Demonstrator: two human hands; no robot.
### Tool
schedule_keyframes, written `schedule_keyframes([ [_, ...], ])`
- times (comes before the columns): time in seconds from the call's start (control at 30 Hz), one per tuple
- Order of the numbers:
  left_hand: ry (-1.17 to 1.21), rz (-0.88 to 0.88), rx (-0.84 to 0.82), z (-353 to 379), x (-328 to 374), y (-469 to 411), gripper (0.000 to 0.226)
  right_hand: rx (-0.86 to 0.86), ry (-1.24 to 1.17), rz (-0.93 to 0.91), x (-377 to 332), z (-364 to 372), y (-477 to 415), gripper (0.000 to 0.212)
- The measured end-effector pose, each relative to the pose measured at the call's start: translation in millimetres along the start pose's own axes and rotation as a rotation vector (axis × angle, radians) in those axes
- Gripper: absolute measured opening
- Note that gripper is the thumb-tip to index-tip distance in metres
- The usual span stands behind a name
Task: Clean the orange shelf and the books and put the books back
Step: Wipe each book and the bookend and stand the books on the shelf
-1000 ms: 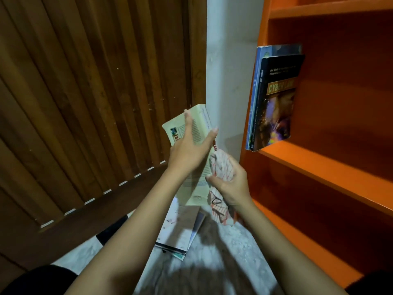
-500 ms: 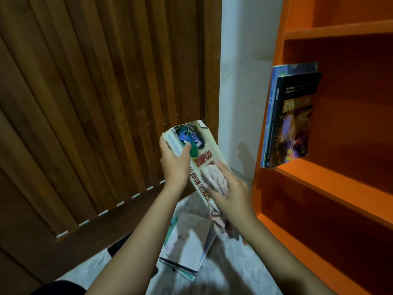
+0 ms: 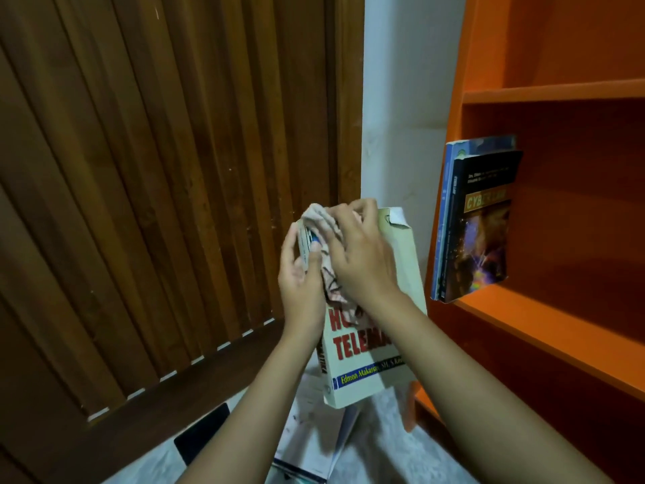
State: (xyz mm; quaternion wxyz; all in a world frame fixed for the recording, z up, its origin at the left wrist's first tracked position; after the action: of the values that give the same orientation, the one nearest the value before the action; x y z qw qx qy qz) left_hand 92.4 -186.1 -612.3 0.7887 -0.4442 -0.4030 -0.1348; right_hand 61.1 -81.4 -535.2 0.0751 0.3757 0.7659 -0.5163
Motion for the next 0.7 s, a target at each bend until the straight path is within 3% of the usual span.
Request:
schedule_keyframes([
  [0.2,0.194,-0.115,0.056,-11,-7,1,0.042,0.159,0.006,0.488,100,-28,-6,0.021],
  [0.27,0.214,-0.119,0.075,-7,-7,0,0.042,0.157,-0.057,0.436,84,-20,11,0.020],
  [0.4,0.245,-0.105,0.181,-15,-11,-6,0.042,-0.020,-0.075,0.008,14,9,58,0.017],
  [0.43,0.263,-0.117,0.186,-17,-14,-6,0.042,-0.023,-0.057,-0.006,17,10,62,0.018],
  [0.6,0.329,-0.208,0.152,-19,-21,2,0.036,0.151,-0.101,0.500,118,-16,49,0.018],
  [0.7,0.351,-0.202,0.176,-14,-19,1,0.038,0.152,-0.216,0.449,93,-13,68,0.015],
])
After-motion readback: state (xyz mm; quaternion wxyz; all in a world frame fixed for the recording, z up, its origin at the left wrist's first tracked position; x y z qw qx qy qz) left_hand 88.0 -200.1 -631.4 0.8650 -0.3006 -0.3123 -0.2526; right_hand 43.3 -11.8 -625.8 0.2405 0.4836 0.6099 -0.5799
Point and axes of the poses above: each hand's wrist, its own y-axis away from the middle knuckle, its own z-axis out of the palm, x = y × z, the point moved 10 cm from there along -y, towards the middle knuckle, and after that the axes turned 11 degrees about z, right-handed, at the moved point
